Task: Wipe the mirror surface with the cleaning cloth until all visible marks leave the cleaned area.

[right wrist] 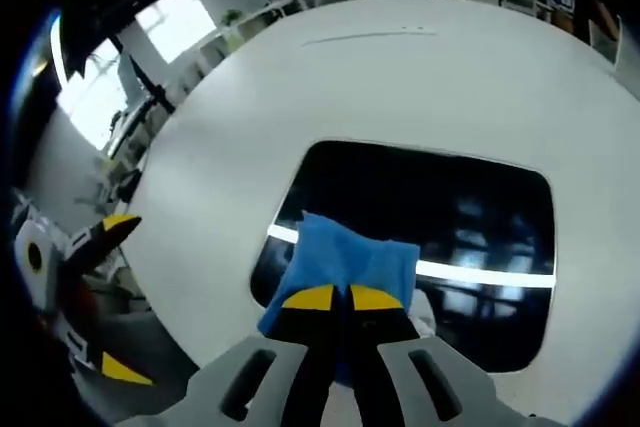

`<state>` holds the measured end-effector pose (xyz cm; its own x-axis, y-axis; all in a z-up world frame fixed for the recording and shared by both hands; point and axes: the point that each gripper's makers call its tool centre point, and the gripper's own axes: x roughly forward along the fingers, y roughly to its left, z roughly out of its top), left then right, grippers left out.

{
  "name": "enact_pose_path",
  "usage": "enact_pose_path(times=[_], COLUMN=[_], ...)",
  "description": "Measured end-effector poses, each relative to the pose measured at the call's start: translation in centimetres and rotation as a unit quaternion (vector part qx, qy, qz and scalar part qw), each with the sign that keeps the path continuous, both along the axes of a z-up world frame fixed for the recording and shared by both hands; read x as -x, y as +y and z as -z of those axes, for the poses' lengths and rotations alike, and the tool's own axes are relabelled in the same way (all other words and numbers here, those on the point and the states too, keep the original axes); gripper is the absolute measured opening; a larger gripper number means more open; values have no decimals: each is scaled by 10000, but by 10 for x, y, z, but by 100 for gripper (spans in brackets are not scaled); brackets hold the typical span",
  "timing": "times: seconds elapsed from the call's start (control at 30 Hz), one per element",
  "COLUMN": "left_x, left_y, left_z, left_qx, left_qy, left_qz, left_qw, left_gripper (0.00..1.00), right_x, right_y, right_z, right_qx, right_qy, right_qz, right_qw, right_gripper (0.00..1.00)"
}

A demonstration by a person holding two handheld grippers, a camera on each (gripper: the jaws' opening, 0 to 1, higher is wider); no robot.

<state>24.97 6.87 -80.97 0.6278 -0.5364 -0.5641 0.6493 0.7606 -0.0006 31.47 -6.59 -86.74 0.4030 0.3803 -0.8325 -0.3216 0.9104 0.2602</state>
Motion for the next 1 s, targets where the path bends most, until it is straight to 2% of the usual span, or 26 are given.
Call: enact_pose_path(times=[0.07,0.13,0.17,0.33,0.4,0.47,0.77,1.0], left_x=[-1,0,0,1,2,2,1,2], left_y=[2,2,3,2,-5,-5,-4,-4], left_z=[-3,-1,1,-1,-7,-6,-7,-4], left_qx=[-13,162,135,248,796,646,706,647], left_qy=[-88,82,139,138,296,209,220,280], left_qz=[-18,-91,-99,-78,-177,-106,-158,-148], left_qw=[10000,9998,9998,9996,9962,9976,9971,9974], left_gripper=[100,100,100,100,100,100,100,100], right_x=[5,7,7,11,14,16,19,18], right_y=[2,2,2,3,3,2,4,4], right_z=[0,0,0,0,0,0,0,1], right_qx=[-35,-27,-28,-39,-18,0,-60,-98], right_qy=[89,92,100,184,222,240,328,257], right_qz=[2,-13,-13,-14,-58,-95,-60,-66], right_qw=[10000,10000,9999,9998,9997,9997,9994,9996], right_gripper=[0,0,0,0,0,0,0,0])
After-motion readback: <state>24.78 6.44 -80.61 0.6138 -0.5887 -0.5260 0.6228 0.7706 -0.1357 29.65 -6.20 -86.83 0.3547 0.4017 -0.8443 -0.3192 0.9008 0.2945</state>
